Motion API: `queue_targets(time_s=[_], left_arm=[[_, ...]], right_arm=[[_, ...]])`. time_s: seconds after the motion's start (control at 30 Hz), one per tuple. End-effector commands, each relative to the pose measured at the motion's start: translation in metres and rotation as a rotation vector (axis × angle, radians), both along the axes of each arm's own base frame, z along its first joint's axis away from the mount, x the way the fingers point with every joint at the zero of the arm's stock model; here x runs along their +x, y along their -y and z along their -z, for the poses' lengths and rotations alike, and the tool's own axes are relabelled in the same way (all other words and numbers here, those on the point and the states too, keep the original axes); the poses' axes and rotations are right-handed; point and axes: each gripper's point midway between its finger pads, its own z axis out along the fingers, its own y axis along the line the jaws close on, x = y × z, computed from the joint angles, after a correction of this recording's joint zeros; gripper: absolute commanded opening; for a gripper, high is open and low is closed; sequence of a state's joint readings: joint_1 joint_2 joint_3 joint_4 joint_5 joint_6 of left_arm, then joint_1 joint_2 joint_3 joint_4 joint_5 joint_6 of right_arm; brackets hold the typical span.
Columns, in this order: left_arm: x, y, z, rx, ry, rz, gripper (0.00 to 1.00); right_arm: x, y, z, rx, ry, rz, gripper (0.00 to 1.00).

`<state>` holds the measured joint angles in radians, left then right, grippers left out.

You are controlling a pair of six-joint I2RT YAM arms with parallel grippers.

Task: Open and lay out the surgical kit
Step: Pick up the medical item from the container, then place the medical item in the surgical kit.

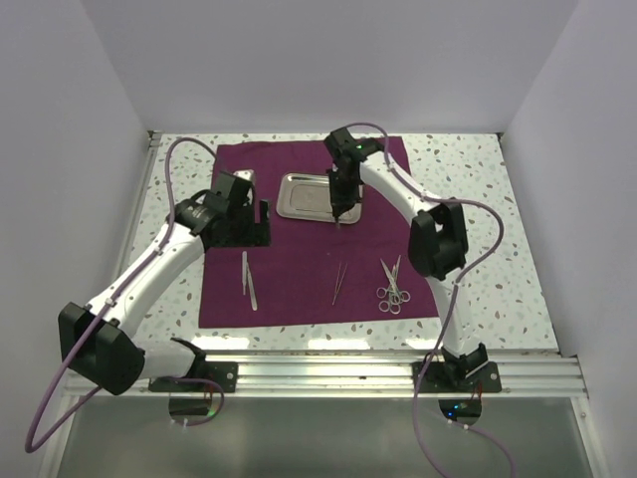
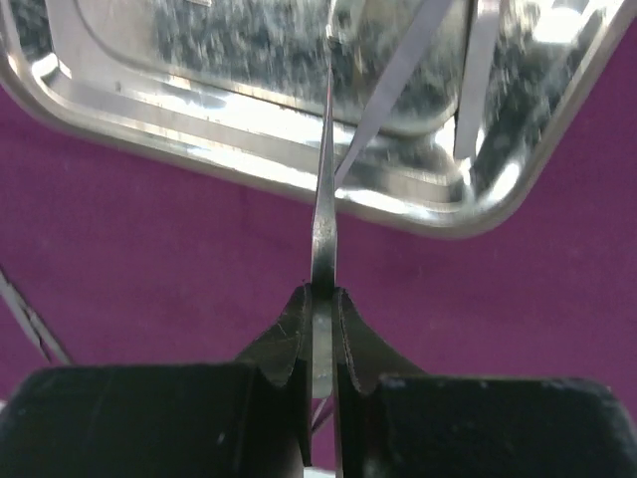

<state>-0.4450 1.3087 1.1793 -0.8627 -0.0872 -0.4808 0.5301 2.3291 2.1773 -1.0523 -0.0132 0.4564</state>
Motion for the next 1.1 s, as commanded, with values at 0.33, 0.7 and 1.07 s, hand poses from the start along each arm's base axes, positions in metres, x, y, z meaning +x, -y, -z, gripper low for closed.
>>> queue_targets(time_s=[0.33,0.7,1.07], left_arm=[[0.002,0.011,-0.002,-0.103,0.043,-0.005,0.83],[0.016,0.021,-0.001,-0.120,0.038,0.002,0.81],[0.008,0.015,0.001,-0.103,0.029,-0.017,0.81]], right_arm=[[-0.136,0.031,-0.023,0.078,-0.157,0.047,0.00],[-0.182,0.009,0.010,0.097,-0.230,0.037,0.00],[-0.169,0.007,-0.013,0.050,-0.199,-0.029,0.64]])
